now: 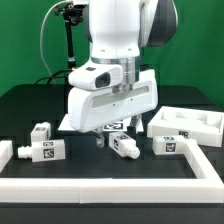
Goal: Assemble one leg
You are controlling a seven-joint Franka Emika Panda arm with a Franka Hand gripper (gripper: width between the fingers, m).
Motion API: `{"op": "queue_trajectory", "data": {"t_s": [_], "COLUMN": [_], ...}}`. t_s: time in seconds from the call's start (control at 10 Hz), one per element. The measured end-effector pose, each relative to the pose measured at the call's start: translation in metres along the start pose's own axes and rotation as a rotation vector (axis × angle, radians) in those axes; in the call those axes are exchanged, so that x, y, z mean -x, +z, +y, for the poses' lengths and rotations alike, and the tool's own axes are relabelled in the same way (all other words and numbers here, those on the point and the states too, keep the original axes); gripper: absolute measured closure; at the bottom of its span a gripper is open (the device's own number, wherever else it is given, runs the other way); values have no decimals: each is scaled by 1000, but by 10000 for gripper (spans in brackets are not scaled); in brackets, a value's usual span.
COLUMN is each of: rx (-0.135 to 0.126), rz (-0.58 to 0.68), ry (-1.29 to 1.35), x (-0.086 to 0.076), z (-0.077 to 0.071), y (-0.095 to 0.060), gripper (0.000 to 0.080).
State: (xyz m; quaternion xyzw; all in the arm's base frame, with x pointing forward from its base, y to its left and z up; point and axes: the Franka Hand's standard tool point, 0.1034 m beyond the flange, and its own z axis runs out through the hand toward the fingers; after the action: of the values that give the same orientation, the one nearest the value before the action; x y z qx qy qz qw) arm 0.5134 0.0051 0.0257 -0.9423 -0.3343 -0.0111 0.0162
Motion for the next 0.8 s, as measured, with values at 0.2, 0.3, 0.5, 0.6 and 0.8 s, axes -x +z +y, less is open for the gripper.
{"op": "queue_trajectory", "data": {"t_s": [0.2, 0.3, 0.5, 0.6, 0.8], "rx": [-7, -7, -12, -7, -5], "rz": [-3, -3, -9, -3, -1], "ry": [17, 11, 12, 11, 9], "x": [-3, -2, 1, -1, -3], "z": [-10, -9, -9, -7, -8], "y": [3, 3, 8, 4, 3], "gripper": [150, 150, 150, 150, 150]}}
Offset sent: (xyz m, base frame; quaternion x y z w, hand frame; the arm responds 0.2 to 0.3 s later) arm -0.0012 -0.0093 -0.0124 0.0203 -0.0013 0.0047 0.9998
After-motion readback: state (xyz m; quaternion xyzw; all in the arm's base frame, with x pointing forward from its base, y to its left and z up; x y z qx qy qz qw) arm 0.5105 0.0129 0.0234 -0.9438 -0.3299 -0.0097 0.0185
